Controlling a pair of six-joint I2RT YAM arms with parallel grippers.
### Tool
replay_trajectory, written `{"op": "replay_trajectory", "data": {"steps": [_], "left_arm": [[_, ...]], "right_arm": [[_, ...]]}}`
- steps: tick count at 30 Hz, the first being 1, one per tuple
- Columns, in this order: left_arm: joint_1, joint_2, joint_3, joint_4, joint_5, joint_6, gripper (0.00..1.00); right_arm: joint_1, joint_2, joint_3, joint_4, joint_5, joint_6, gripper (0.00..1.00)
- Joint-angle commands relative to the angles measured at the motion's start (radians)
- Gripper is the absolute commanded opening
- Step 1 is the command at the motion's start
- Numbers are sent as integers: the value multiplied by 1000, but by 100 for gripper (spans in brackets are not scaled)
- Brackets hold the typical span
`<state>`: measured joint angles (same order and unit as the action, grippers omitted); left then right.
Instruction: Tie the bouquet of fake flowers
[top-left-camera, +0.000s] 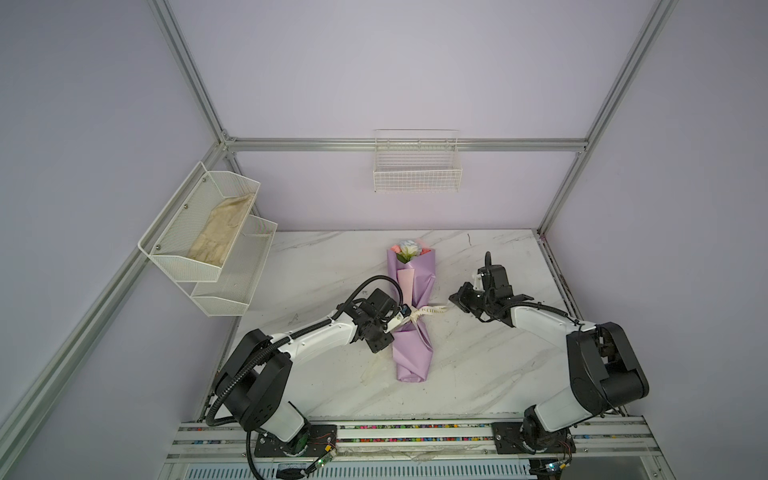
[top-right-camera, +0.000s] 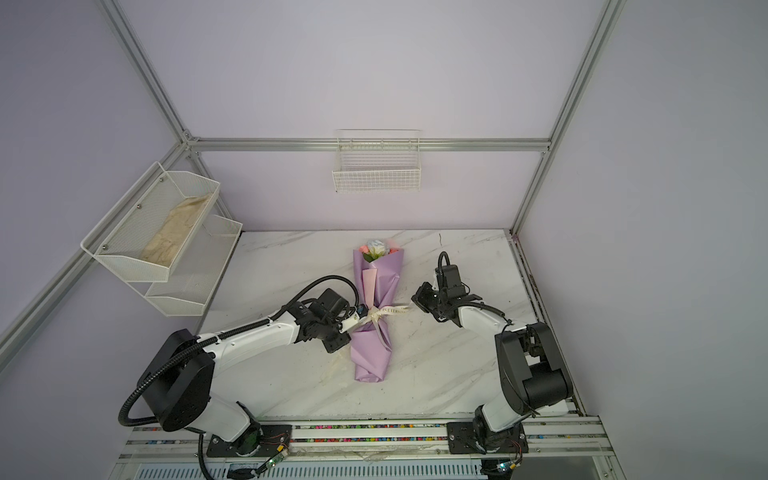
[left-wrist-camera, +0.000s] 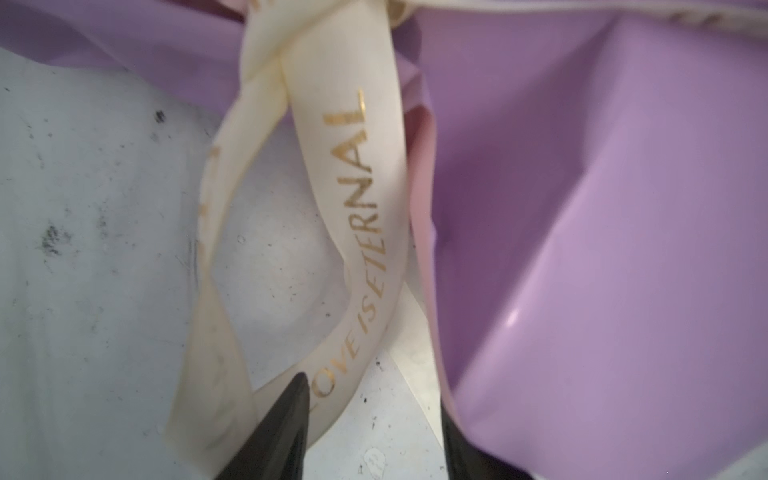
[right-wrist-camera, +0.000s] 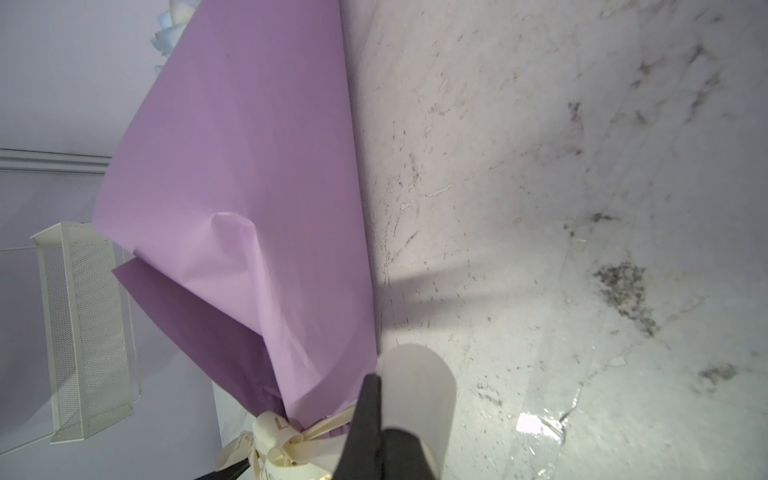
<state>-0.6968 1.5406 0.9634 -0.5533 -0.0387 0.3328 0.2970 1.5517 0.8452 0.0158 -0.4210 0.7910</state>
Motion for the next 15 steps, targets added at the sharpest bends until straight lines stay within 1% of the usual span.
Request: {"op": "replay_trajectory", "data": {"steps": [1,4,9,15], "left_arm": [[-14,-40,14,125,-6,92,54],[-19,-32,-5,156,23,113,54],[-21,23,2,177,-12,111,53],[-27,67,9,206,5,132,52]], "right_arm": [[-4,16,20,6,-12,-3,0],[-5,16,18,10,-13,-2,0],[-3,18,20,11,-16,-2,0],[-4,16,18,14,-18,-1,0]]}}
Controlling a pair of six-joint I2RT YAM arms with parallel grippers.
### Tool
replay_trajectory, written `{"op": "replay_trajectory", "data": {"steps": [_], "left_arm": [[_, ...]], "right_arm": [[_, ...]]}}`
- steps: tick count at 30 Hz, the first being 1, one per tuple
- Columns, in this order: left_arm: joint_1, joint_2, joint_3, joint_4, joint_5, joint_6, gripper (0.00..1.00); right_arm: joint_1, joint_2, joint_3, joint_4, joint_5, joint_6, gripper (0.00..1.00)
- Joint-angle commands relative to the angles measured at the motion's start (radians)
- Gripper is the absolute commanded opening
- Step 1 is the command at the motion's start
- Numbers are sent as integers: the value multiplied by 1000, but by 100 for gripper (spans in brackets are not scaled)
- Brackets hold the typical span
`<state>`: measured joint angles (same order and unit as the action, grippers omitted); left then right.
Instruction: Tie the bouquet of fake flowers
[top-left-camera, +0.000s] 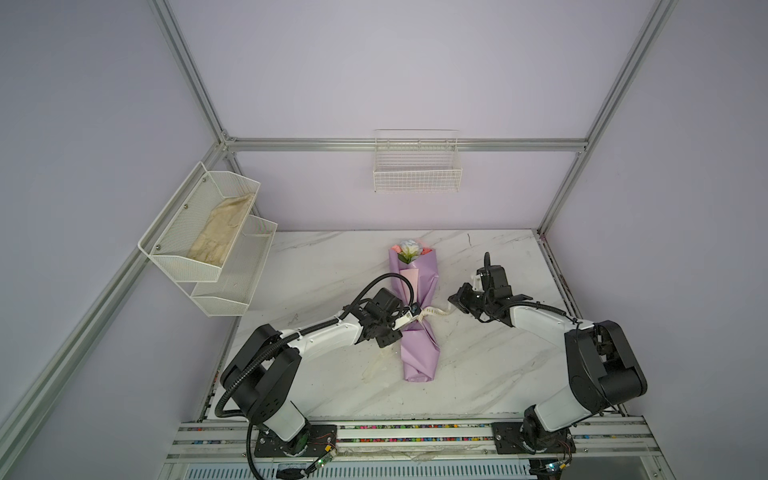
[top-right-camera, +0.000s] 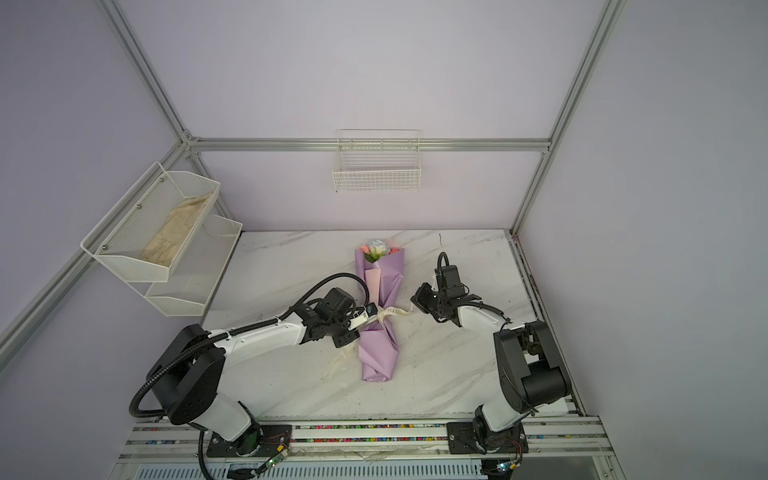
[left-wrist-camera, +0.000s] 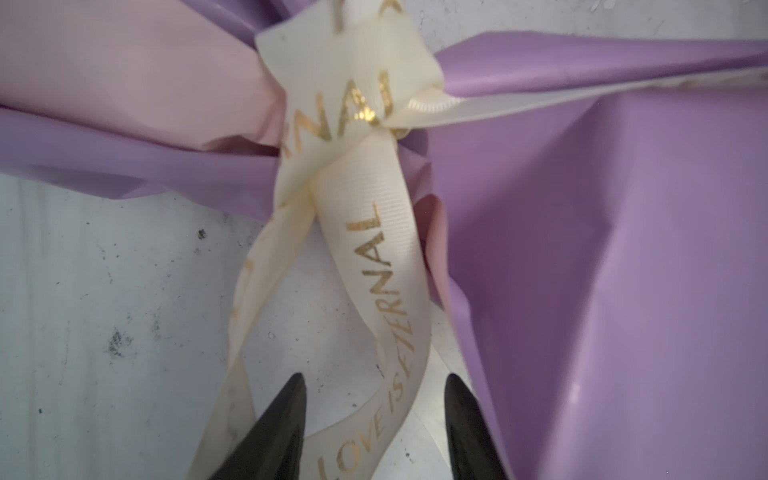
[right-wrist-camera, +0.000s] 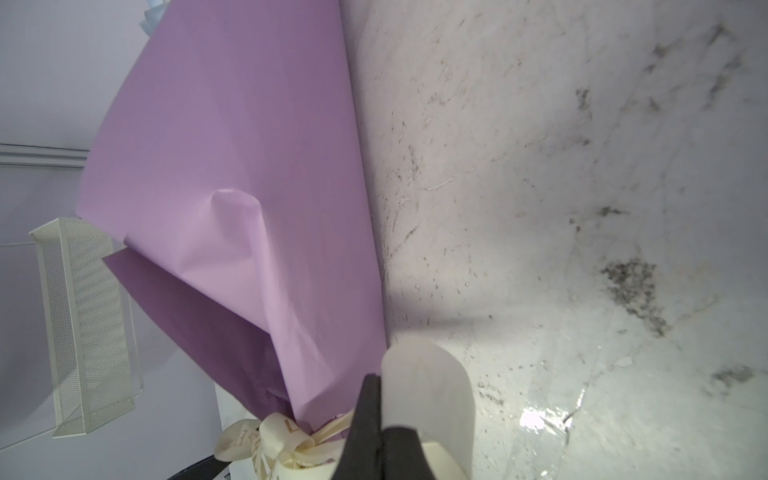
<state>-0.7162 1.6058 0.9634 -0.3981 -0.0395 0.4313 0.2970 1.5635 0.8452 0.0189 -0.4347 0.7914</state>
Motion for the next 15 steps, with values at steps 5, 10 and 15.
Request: {"op": "replay_trajectory", "data": {"steps": [5,10,15], "left_arm": [[-14,19,14,68,-31,49,47],[-16,29,16,74,-54,53,32],[-19,-4,18,44,-10,48,3]], "right_arm": [[-4,7,15,16,-6,3,0],[-4,10,16,19,-10,6,0],[-5,11,22,5,7,2,0]]}}
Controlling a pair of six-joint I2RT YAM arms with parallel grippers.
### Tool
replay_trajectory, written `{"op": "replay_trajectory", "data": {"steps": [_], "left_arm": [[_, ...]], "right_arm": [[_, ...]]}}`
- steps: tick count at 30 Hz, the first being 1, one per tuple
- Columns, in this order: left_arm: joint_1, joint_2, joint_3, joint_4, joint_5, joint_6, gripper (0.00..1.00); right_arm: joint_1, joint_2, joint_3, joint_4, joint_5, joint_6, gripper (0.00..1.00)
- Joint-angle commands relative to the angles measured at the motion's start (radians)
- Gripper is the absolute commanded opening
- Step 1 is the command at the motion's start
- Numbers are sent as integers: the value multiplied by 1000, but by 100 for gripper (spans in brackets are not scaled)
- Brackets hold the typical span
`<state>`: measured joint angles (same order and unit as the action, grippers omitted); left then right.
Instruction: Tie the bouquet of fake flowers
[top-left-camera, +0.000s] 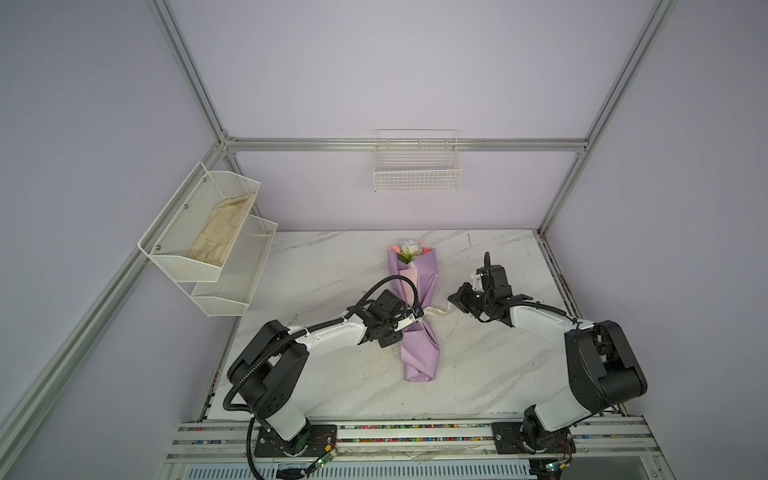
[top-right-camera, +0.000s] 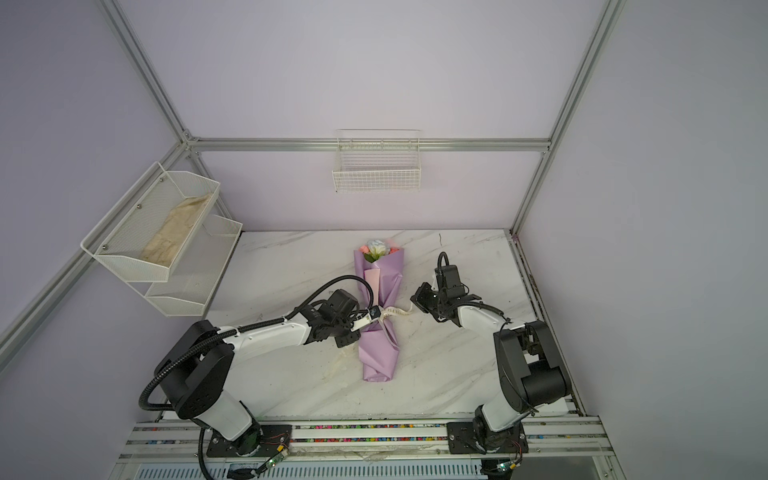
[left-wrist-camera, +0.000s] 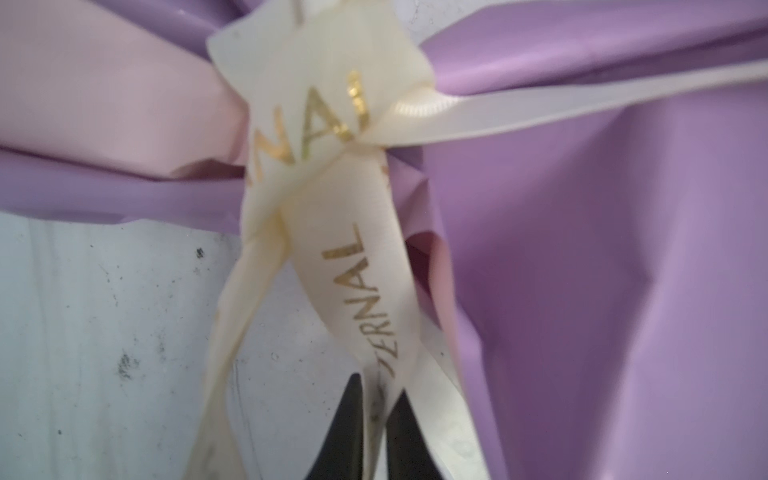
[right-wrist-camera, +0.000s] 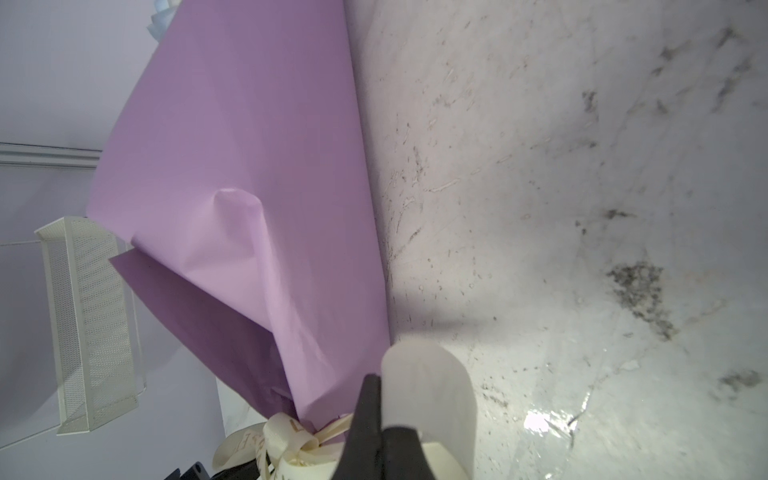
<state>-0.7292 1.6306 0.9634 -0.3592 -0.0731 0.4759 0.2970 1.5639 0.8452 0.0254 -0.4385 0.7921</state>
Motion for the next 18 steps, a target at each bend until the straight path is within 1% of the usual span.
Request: {"op": "replay_trajectory", "data": {"steps": [1,7,13,18], "left_arm": [[-6,-38,18,-3,34,4,0],[-6,-108,9,-74,77,-42,0],[-6,-150,-9,-168,79,-73,0],[-4,-155,12,-259,72,-81,0]], "right_arm": [[-6,11,22,-5,17,1,0],[-7,0,34,-49,93,-5,0],[-15,2,46,-68,104,-28,0],[-16,11,60,-91,117,-45,0]]}}
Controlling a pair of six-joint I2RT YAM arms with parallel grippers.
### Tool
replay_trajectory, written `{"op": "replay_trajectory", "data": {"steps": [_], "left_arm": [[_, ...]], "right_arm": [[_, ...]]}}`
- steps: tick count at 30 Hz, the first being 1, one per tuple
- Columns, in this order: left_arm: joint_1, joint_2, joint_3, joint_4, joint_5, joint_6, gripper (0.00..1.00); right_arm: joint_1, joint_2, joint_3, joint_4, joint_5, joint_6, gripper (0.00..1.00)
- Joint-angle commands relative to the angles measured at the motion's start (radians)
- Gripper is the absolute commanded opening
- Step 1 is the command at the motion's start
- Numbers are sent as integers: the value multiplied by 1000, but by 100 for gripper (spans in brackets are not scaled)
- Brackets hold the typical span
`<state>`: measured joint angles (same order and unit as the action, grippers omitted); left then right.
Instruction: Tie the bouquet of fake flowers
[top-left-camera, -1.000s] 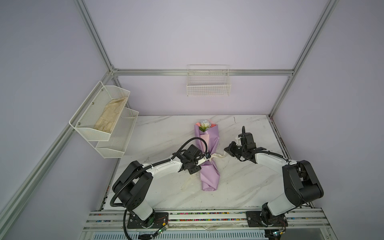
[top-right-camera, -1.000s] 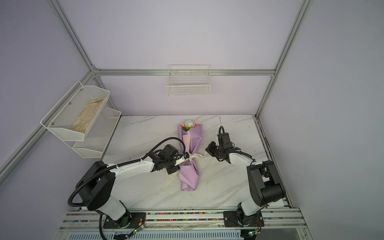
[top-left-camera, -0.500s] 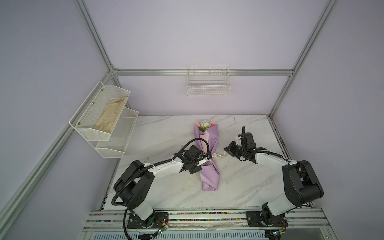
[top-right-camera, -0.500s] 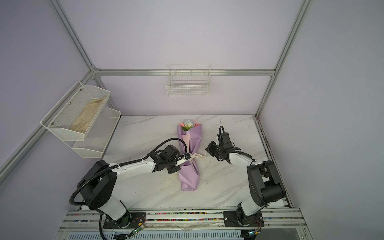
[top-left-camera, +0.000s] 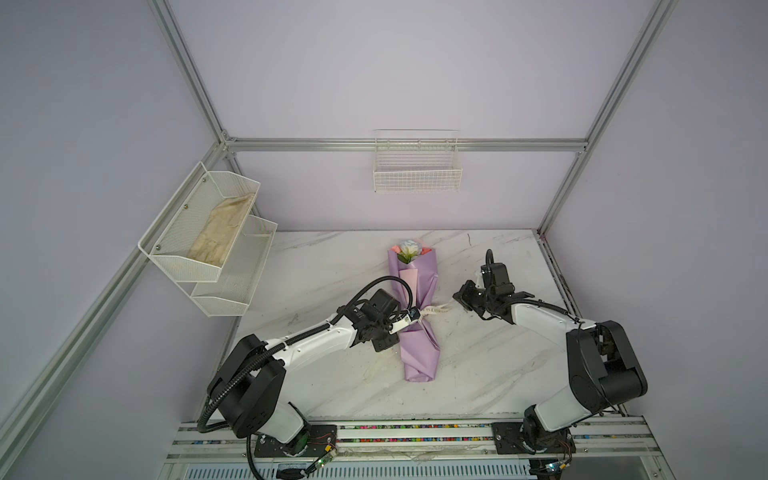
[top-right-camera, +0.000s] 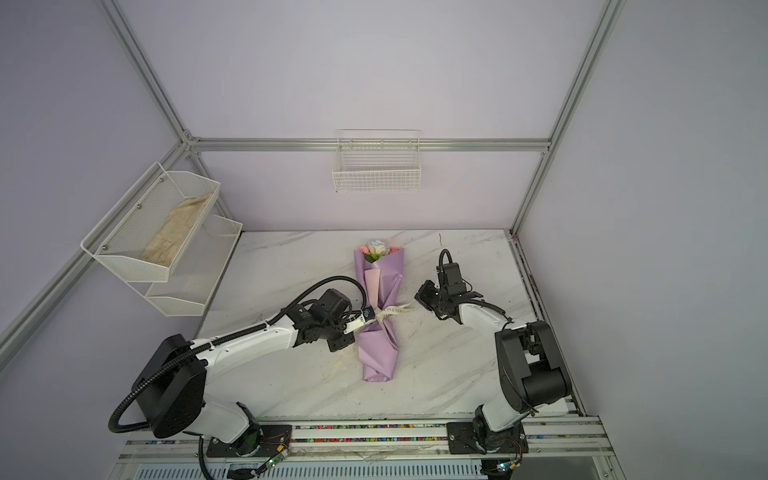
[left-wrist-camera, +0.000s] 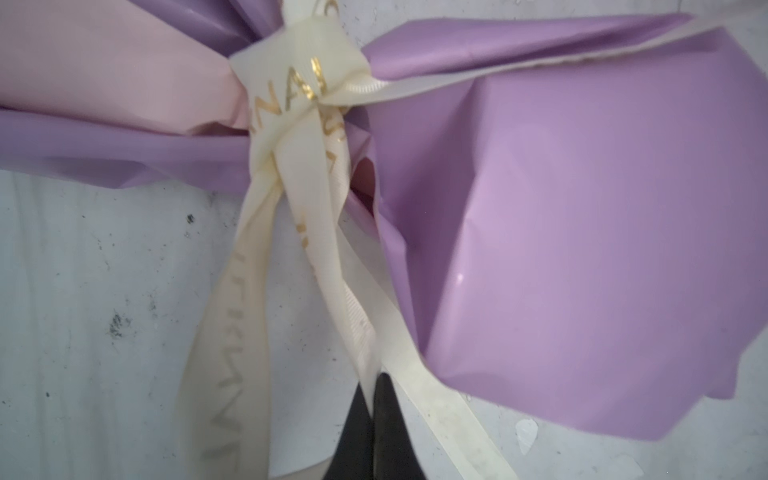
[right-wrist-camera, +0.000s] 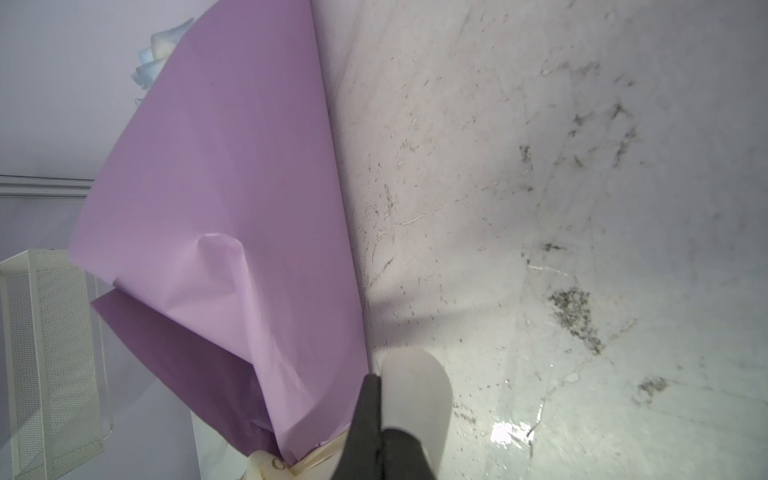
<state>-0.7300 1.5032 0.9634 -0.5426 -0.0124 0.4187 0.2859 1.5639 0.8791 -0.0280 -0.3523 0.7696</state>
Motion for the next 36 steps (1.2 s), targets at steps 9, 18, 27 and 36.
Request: {"op": "replay_trajectory", "data": {"steps": [9,18,27,36], "left_arm": [[27,-38,16,-161,-39,-61,0],[75,-30,29,-243,-36,-128,0],[109,-15,48,-282,-39,-158,0],[110,-20,67,-260,38,-148,0]], "right_arm": [[-5,18,38,-70,75,-47,0],[-5,29,53,-90,93,-66,0],[-7,37,73,-137,173,-89,0],[-7,81,122,-163,119,-172,0]]}}
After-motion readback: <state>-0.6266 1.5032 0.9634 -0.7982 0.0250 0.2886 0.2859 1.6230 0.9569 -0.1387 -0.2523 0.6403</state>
